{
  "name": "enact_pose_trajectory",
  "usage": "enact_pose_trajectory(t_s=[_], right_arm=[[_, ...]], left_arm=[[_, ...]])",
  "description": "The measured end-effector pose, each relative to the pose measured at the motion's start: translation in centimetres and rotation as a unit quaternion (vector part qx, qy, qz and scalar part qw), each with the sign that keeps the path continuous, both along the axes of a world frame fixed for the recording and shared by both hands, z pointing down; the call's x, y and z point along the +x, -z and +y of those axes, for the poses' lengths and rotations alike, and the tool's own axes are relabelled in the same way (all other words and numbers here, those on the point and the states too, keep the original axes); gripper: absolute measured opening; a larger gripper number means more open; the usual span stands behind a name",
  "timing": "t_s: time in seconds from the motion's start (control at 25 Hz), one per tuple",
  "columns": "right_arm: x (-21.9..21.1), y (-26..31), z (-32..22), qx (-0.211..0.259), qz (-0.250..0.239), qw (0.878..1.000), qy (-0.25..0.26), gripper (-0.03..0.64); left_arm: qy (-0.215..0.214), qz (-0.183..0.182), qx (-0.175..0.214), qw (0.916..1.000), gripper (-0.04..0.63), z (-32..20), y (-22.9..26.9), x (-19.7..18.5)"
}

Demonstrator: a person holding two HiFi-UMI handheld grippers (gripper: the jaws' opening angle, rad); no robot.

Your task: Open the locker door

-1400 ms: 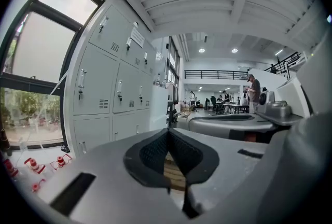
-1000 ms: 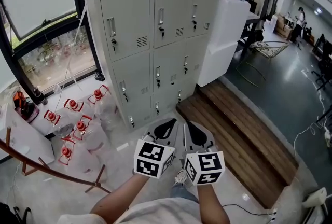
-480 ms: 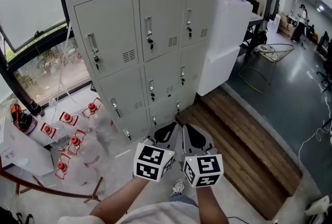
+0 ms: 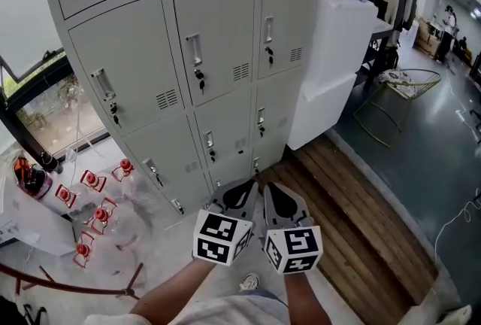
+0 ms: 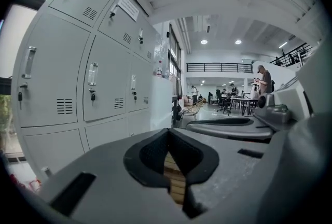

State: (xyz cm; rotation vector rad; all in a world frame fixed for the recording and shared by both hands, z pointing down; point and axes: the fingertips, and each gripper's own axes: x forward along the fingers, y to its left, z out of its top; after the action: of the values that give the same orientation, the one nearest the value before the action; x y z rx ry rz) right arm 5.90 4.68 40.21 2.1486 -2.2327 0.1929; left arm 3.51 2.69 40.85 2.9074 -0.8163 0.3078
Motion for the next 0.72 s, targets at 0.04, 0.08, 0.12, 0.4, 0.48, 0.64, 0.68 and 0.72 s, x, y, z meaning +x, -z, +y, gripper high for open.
enact_pose_trajectory(t_s=[0.04, 0.08, 0.12, 0.4, 0.48, 0.64, 0.68, 0.72], right_arm=[[0.5, 0.0, -0.6, 0.0, 0.0, 1.0, 0.005, 0.0], [0.9, 0.1, -1.1, 0.001, 0.0, 1.0, 0.01, 0.0], [1.4, 0.2, -1.5, 0.001, 0.0, 1.0, 0.015, 0.0], [3.1, 0.7, -4.0, 0.008, -0.003, 0.999, 0.046, 0.0], [3.2, 0.7, -4.7, 0.009, -0.006, 0.998, 0.055, 0.0], [2.8, 0.8, -6.1, 0.011, -0.005, 0.997, 0.074, 0.0], [2.7, 0.8, -6.6, 0.011, -0.005, 0.997, 0.079, 0.0], [2.5, 0.8, -7.1, 0.011, -0.005, 0.996, 0.083, 0.0]], left_arm=[[0.003, -0.001, 0.001, 1.0, 0.006, -0.5, 0.0, 0.6], [0.007, -0.002, 0.002, 1.0, 0.006, -1.0, 0.1, 1.1], [0.011, -0.003, 0.003, 0.9999, 0.006, -1.4, 0.1, 1.6], [0.041, -0.004, 0.0, 0.9991, 0.006, -3.9, 0.2, 3.1], [0.05, -0.002, -0.002, 0.9987, 0.006, -4.6, 0.2, 3.1], [0.068, -0.002, 0.0, 0.9977, 0.006, -6.0, 0.1, 2.7], [0.071, -0.002, 0.001, 0.9975, 0.006, -6.4, 0.1, 2.5], [0.074, -0.002, 0.001, 0.9972, 0.006, -6.8, 0.1, 2.4]])
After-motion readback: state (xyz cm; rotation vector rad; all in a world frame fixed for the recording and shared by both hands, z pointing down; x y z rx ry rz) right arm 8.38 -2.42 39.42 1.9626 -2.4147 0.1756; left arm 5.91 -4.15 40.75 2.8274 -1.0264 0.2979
